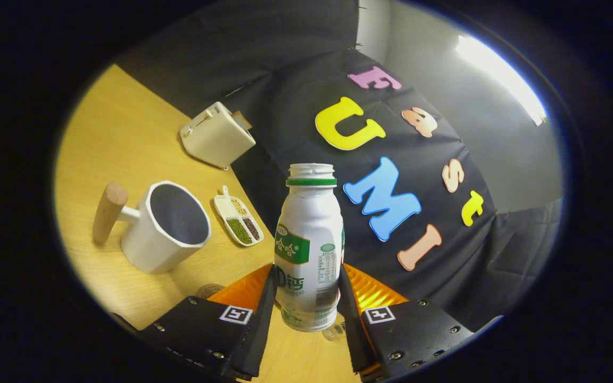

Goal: Take the bottle from table, then pour the juice into the cup, finally place the bottle on the coaster

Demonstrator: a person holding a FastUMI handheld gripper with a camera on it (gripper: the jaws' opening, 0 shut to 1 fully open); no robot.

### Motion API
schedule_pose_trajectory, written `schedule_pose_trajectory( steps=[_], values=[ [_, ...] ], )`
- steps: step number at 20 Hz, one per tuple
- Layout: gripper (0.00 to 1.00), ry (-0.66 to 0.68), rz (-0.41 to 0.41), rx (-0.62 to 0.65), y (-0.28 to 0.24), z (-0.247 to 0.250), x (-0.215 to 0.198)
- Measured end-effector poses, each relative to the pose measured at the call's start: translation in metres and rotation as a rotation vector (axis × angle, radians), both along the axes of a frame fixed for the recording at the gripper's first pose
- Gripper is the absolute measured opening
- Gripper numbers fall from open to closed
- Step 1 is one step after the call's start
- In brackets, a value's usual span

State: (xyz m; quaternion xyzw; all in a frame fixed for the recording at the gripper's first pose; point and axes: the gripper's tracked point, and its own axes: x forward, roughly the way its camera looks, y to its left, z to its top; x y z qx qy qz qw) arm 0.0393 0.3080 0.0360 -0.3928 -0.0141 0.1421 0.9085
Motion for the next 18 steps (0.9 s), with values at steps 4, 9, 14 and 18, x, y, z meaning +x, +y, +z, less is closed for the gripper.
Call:
schedule_pose_trajectory(
  steps=[4, 9, 14, 18],
  values=[
    [0.62, 0.041, -0.007, 0.153, -0.001, -0.002, 0.007],
    [0.62, 0.125, 0.029, 0.341, 0.008, -0.011, 0.012],
    [0.62, 0.216, 0.032, 0.443, 0.009, -0.036, 0.020],
    [0.62, 0.279, 0.021, 0.513, 0.008, -0.056, 0.026]
  ],
)
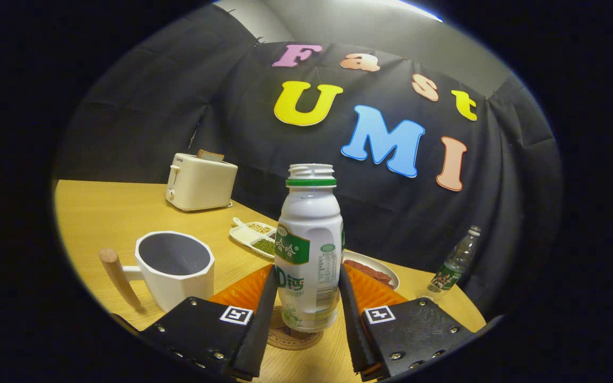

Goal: Take the bottle from table, then pour the juice into the cup, finally place the bottle on the coaster

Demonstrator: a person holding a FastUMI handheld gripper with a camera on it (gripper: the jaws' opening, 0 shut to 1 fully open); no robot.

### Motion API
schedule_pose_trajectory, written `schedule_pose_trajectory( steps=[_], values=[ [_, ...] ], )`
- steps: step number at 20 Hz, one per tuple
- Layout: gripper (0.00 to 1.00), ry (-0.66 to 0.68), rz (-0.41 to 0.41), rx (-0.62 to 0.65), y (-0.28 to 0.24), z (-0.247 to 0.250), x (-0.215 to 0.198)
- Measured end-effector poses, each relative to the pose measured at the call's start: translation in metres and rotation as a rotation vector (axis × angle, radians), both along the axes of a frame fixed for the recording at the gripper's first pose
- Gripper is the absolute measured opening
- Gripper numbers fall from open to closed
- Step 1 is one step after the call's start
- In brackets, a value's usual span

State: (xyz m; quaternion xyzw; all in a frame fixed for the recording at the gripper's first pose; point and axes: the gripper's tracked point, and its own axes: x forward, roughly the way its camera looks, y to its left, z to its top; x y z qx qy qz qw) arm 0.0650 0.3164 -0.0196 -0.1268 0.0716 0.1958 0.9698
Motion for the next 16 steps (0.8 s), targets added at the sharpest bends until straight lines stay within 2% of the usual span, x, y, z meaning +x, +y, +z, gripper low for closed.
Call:
schedule_pose_trajectory(
  steps=[11, 16],
  values=[
    [0.62, 0.149, -0.013, 0.263, -0.005, -0.017, 0.001],
    [0.62, 0.150, -0.003, 0.273, -0.006, -0.018, -0.002]
  ],
)
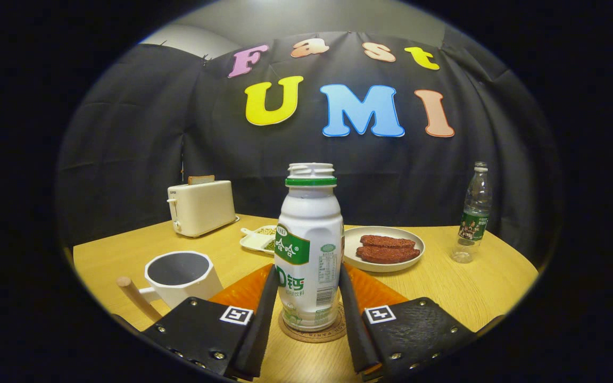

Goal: Take the bottle from table, then pour the juice into the cup, finally place the bottle on the coaster

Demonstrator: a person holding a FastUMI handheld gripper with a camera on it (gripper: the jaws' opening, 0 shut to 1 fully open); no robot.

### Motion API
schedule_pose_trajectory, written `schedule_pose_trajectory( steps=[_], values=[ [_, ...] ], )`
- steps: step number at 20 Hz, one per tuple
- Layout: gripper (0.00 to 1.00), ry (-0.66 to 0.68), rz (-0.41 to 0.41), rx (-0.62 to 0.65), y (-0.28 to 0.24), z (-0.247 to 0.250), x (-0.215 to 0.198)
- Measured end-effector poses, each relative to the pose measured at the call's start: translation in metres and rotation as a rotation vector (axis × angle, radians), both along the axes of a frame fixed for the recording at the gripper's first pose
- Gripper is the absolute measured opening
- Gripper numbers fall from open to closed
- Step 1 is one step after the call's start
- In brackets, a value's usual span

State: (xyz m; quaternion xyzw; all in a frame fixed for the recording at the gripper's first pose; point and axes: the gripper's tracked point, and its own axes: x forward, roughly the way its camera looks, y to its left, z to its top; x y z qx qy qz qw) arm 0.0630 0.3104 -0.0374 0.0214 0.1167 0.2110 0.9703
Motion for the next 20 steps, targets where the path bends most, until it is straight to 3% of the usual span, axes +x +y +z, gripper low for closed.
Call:
schedule_pose_trajectory(
  steps=[20],
  values=[
    [0.66, -0.062, -0.010, 0.026, -0.0007, -0.0003, -0.0027]
  ],
)
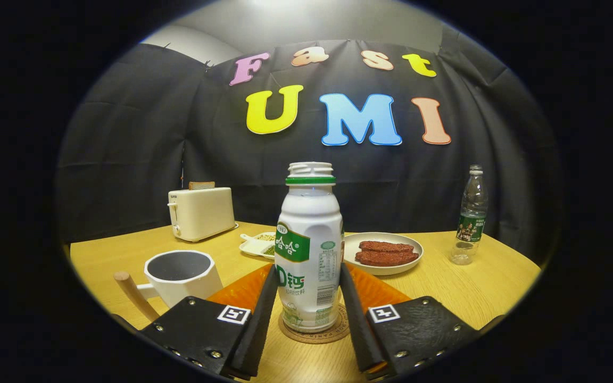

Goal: Take the bottle from table, then pour the juice into the cup, finally place the bottle on the coaster

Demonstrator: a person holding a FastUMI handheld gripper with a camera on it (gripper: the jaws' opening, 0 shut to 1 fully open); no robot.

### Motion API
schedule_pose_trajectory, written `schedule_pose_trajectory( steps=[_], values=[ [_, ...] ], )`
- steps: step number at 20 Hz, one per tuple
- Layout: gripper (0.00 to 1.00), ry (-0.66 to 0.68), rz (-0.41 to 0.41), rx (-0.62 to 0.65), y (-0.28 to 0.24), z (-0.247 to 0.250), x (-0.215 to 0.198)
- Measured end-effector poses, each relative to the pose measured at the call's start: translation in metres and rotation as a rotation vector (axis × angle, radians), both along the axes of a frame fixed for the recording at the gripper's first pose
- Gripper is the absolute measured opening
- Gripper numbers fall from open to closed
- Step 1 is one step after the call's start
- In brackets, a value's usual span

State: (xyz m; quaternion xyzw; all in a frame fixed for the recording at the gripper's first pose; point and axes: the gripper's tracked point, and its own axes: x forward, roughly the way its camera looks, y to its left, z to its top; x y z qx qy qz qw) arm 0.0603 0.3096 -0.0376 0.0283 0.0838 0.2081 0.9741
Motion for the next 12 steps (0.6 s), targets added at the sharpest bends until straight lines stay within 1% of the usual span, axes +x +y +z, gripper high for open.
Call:
schedule_pose_trajectory(
  steps=[3, 12],
  values=[
    [0.70, -0.006, 0.003, 0.000, 0.0009, 0.0001, -0.0010],
    [0.70, -0.012, -0.006, -0.005, 0.0003, 0.0008, -0.0007]
  ],
)
